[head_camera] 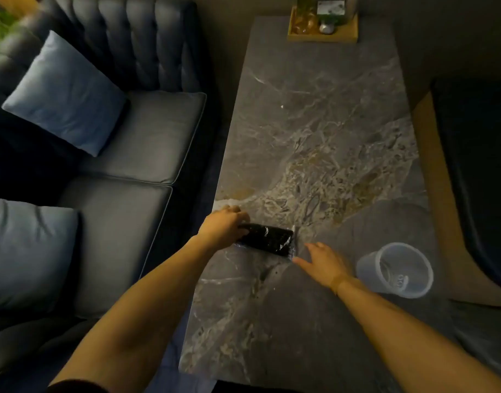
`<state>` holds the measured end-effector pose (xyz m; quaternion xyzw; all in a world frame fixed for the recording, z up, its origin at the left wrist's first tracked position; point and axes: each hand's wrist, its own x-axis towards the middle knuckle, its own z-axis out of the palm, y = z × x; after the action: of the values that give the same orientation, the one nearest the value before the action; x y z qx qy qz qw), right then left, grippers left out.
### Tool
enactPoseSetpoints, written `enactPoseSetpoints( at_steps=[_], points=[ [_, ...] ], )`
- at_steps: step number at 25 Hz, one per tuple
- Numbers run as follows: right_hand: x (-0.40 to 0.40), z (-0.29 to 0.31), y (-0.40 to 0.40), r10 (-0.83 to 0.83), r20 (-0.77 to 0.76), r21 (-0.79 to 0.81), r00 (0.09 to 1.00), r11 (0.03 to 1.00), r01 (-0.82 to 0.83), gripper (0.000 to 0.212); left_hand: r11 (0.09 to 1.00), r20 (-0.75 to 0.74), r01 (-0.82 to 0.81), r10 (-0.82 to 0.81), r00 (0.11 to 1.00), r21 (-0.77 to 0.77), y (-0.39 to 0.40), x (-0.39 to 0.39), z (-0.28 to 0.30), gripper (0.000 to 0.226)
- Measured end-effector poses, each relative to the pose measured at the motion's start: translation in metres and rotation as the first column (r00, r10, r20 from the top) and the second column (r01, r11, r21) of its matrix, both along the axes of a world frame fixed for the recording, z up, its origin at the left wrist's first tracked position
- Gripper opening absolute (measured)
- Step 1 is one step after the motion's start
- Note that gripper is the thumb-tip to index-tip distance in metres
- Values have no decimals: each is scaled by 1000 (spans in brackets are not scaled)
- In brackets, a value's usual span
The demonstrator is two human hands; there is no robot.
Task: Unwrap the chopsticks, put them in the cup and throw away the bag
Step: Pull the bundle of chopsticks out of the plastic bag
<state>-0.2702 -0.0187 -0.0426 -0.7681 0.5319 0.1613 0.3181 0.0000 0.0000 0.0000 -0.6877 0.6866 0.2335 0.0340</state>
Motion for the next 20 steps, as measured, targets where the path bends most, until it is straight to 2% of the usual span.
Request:
enactPoseSetpoints(
  at_steps=[3, 5, 7, 9, 11, 13, 16, 18, 20],
  points=[
    [17, -15, -12, -97, 17, 57, 995, 994, 96, 68, 984, 83, 93, -107, 991, 154, -16, 4, -15, 46],
    [27, -20, -17, -189, 65, 88, 980, 979, 183, 63, 963, 77, 99, -122, 990, 252, -21, 7, -24, 51],
    [34, -29, -19, -299, 128, 124, 945, 951, 284, 55, 957, 63, 92, -114, 991, 275, -21, 13, -34, 57],
    [41, -34, -20, -459, 228, 261, 859, 879, 400, 47, 958, 67, 99, -121, 990, 269, -19, 14, -40, 63],
    [47, -39, -17, -628, 288, 441, 723, 757, 482, 42, 962, 104, 111, -141, 985, 250, -15, 13, -45, 65],
    [49, -38, -13, -682, 300, 516, 667, 704, 488, 40, 966, 131, 117, -150, 980, 230, -10, 13, -50, 64],
    [45, -30, -9, -681, 351, 547, 642, 706, 450, 42, 964, 122, 106, -139, 983, 243, -2, 12, -49, 56],
    [39, -19, -6, -699, 402, 571, 591, 696, 435, 42, 961, 60, 81, -101, 993, 266, 5, 7, -47, 52],
    [32, -3, -3, -734, 441, 618, 516, 666, 419, 38, 957, -90, 45, -20, 996, 287, 14, 1, -41, 47]
  ],
)
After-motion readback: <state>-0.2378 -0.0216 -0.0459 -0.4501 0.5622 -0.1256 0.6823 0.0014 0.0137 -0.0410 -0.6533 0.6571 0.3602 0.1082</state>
